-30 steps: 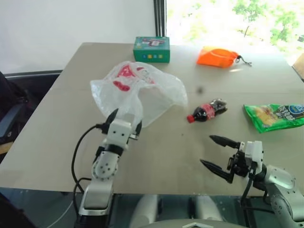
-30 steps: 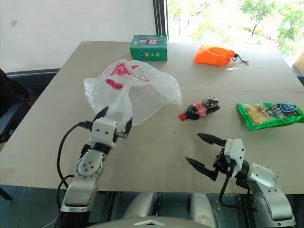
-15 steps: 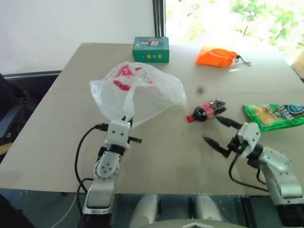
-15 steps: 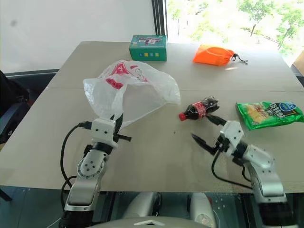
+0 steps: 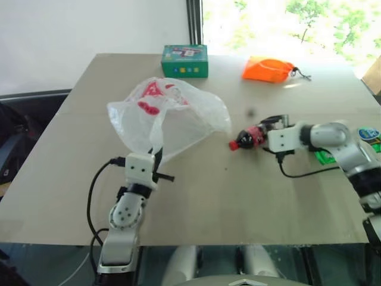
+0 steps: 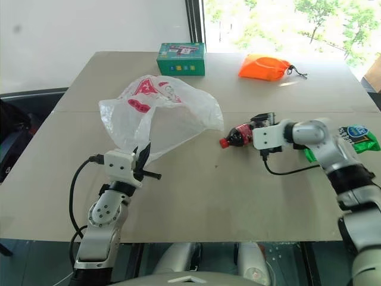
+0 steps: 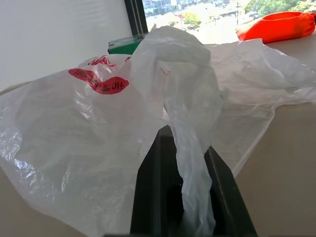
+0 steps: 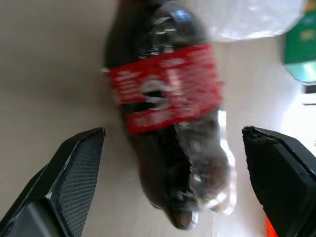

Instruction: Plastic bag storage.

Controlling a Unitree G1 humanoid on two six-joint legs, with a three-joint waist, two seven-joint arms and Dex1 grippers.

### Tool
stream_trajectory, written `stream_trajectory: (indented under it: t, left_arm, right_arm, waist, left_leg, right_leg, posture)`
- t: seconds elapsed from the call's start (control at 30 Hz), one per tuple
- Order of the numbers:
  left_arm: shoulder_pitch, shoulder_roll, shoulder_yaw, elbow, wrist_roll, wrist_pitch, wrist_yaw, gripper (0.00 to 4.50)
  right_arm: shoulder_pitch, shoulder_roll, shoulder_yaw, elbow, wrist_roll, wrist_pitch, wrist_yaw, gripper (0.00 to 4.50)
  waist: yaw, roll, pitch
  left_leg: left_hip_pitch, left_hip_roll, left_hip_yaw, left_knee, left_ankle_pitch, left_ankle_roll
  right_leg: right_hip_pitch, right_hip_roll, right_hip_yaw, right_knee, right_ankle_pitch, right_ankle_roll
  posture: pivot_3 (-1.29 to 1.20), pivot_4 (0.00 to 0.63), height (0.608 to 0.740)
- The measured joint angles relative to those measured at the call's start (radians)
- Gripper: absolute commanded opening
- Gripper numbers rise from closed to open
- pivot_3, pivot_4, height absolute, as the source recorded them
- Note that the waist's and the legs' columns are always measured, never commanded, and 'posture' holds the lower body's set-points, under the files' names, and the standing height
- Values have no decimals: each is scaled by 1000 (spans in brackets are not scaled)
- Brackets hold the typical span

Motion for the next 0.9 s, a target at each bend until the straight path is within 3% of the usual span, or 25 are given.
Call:
stream_trajectory:
  t: [0.37, 0.53, 0.7, 0.9]
  left_arm:
    - [0, 5, 3, 4, 13, -19, 8, 77]
    - [-1, 3, 4, 5, 22, -29, 20, 0]
    - [4, -14, 16, -10, -26, -30, 9, 0]
    - [5, -24, -23, -91, -117, -30, -58, 0]
  right_arm:
    - [-274, 173, 150, 352, -196, -63, -62, 4500]
    - [-321, 224, 178, 471, -244, -96, -159, 3028]
    - [-288, 244, 102, 447, -135, -96, -97, 3020]
    - [-184, 350, 43, 173, 59, -1, 9, 3020]
  waist:
    - [-12, -3, -2]
    - [-26, -4, -3]
    - [-27, -4, -2]
    - [-37, -3, -2]
  left_leg:
    - [3, 1, 1, -1, 0, -1]
    - [7, 1, 0, 0, 1, -1]
    - [4, 2, -2, 0, 1, -1]
    - [-14, 4, 6, -1, 4, -6]
  right_leg:
    - [1, -1, 2, 1, 0, -1]
    - [2, -1, 3, 8, 2, -3]
    - [-3, -2, 2, 12, 1, -3]
    - [-28, 0, 11, 19, 2, -3]
  posture:
    - [0, 150, 740]
    - [0, 150, 740]
    - [0, 150, 740]
    - [0, 150, 740]
